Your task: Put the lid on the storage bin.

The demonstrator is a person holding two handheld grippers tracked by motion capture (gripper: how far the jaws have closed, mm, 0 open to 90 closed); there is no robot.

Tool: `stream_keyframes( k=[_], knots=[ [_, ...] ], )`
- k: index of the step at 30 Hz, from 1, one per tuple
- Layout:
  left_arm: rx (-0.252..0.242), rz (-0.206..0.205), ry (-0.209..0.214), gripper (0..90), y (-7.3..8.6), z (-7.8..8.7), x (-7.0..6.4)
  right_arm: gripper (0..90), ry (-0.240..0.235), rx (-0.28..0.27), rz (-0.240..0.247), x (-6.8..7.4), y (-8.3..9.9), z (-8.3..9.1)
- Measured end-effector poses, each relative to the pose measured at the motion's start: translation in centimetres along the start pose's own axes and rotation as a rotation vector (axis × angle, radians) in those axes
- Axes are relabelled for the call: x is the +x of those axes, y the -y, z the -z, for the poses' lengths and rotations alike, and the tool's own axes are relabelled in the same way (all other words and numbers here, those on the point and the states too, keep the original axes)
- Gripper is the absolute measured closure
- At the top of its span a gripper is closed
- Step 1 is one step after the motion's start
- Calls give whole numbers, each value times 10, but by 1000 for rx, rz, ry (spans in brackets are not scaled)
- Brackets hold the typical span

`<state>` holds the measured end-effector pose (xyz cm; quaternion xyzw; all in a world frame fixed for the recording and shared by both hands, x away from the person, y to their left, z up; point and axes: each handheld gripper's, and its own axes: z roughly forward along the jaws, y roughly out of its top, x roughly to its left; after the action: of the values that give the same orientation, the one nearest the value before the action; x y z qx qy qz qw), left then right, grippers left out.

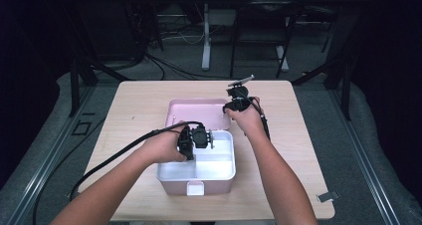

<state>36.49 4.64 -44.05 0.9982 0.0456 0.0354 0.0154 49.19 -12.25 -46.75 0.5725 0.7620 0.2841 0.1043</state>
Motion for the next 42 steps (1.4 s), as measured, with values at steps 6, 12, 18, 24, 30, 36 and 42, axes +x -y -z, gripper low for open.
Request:
stream_keyframes(
  k=[6, 12, 18, 24, 30, 36, 42],
  knots=[
    [1, 1, -5, 862, 0, 0, 0, 686, 16, 10, -10, -1, -1, -5],
    [1, 1, -7, 862, 0, 0, -1, 746, 26, 26, -31, -2, -2, -10],
    [2, -2, -8, 862, 0, 0, -1, 800, 22, 44, -81, -2, -3, -12],
    [2, -11, -12, 863, 0, 0, -1, 817, 28, 62, -104, -1, -5, -11],
    [-1, -16, -11, 864, 0, 0, -1, 829, 21, 66, -152, -2, -5, -10],
    [-4, -21, -16, 865, 0, 0, -1, 840, 14, 56, -186, -2, -6, -8],
    [-1, -28, -16, 865, 0, 0, -2, 850, -12, 58, -232, -6, -6, -4]
  ],
)
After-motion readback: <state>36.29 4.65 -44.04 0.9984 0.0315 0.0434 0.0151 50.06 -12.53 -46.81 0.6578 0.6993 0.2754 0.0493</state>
